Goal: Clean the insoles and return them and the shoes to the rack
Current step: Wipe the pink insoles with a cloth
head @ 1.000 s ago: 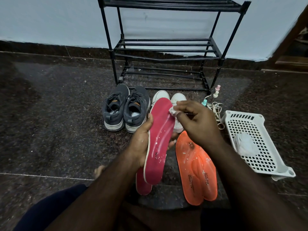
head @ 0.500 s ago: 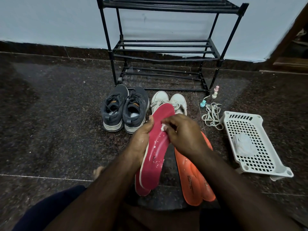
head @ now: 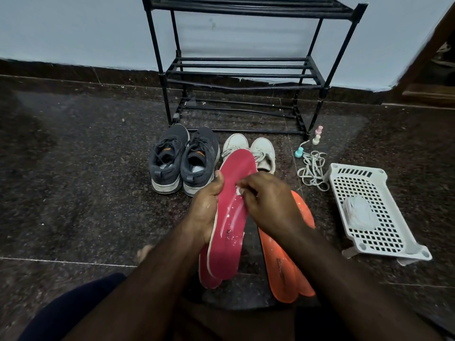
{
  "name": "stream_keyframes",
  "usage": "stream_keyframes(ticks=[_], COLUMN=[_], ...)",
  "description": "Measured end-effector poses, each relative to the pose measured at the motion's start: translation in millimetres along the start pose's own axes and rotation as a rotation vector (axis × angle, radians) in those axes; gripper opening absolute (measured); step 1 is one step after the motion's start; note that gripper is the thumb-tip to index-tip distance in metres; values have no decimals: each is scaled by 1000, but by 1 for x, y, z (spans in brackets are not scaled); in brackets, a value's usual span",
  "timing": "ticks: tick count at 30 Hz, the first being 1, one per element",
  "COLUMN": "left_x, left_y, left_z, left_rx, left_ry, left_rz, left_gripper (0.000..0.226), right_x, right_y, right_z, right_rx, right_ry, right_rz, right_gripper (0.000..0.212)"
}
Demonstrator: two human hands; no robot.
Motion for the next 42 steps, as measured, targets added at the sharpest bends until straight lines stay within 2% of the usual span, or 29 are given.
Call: stream_keyframes(ticks=[6, 12, 19, 25, 35, 42], left_x=[3, 0, -1, -4, -4, -8], left_y=[6, -1, 1, -5, -3, -11], left_z=[-1, 0, 2, 1, 2, 3], left_rx=[55, -28, 31, -31, 54, -51], left_ry=[-41, -3, -29, -10, -51, -38], left_rz=[56, 10, 42, 20, 65, 38], left_gripper=[63, 62, 59, 57, 58, 57], right_x=[16, 1, 17, 2, 18, 9], right_y=[13, -1, 12, 0, 8, 6], right_z=[15, 0, 13, 4, 13, 6], right_rx=[-27, 18, -5, 25, 31, -29], right_ry=[-94, 48, -45, 46, 4, 56], right_rz=[151, 36, 194, 34, 175, 77], right_gripper=[14, 13, 16, 16, 21, 27])
Point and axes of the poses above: each hand's wrist, its own x-axis towards the middle knuckle, its own y-axis out of the back of the hand, z = x × y, the point moved 4 cm from there along x, towards the middle knuckle, and after that the axes turned 15 degrees about z, right-handed, at the moved point
